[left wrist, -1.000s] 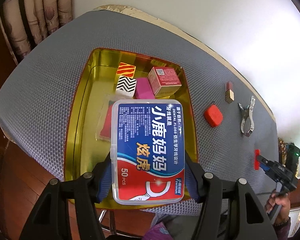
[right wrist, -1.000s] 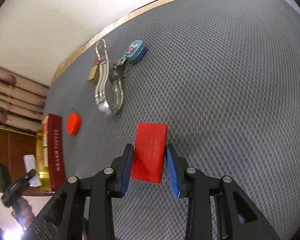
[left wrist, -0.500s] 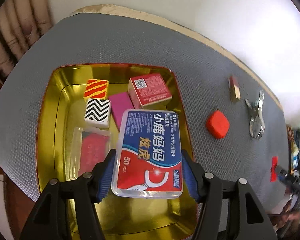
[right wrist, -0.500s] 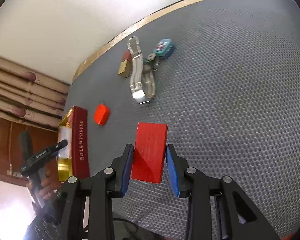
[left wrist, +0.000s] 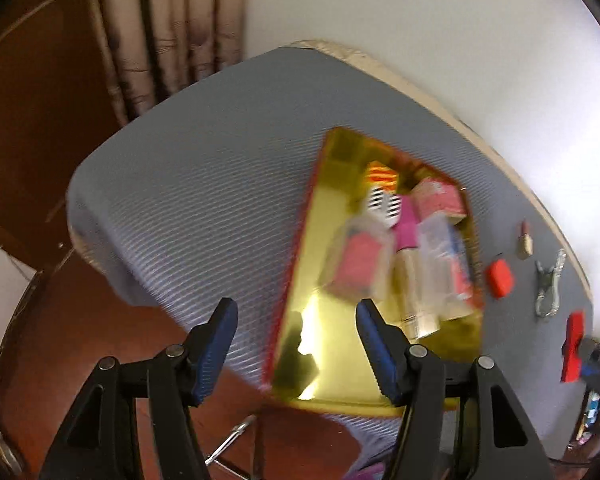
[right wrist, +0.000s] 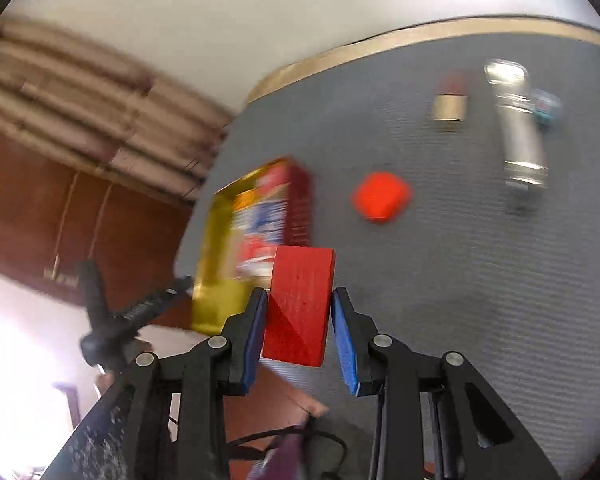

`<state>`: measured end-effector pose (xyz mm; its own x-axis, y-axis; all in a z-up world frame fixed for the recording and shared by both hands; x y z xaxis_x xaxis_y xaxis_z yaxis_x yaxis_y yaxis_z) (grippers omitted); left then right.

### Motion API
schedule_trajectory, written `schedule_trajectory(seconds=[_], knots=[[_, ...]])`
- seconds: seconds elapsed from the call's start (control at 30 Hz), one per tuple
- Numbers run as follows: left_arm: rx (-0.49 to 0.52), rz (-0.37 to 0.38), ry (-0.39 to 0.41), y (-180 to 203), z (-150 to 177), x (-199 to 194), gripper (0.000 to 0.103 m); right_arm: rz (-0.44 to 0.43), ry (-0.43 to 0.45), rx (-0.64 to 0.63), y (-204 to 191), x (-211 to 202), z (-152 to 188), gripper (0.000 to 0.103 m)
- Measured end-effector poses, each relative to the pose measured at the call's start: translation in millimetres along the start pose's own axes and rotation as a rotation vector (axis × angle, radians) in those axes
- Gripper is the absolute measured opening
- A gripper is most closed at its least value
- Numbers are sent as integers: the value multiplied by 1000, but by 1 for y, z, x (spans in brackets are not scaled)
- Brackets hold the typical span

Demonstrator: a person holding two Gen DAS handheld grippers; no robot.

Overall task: Organize rigid objects
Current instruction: 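Drop the floss box into the tin with left while right carries red block there, then release the red block into the tin with the right gripper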

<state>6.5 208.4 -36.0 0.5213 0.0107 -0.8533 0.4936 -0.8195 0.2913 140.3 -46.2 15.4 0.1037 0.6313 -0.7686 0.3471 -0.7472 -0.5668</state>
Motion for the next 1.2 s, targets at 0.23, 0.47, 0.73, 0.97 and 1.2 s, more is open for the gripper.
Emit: schedule_trajectory(seconds=[0.23, 0.47, 0.73, 0.97, 1.2], knots=[[-28, -71, 118, -21, 6, -18, 63, -14, -111, -115, -75, 79, -7, 31], [-37, -81, 129, -26, 9, -9, 63, 63, -200, -141, -88, 147, -1, 31], [-10, -95, 98, -25, 9, 2, 63, 138, -191, -199, -92, 165, 4, 33], [6, -109, 74, -24, 12, 10, 63, 66, -85, -172, -88, 133, 7, 47], [71, -47, 131, -4, 14, -8, 63, 355, 210, -83, 41, 31, 40, 63]])
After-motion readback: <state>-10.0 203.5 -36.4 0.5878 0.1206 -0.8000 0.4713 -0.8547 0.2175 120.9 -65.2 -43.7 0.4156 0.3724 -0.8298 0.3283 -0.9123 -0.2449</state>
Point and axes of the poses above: each gripper's, at about its wrist camera, not at the fingertips, and x roughly the way its jaws point, y to its right, z to its underside, the point moved 2 cm from there along x, roughly the way its jaws point, and after that the axes turned 8 degrees about z, right-handed, at the moved point
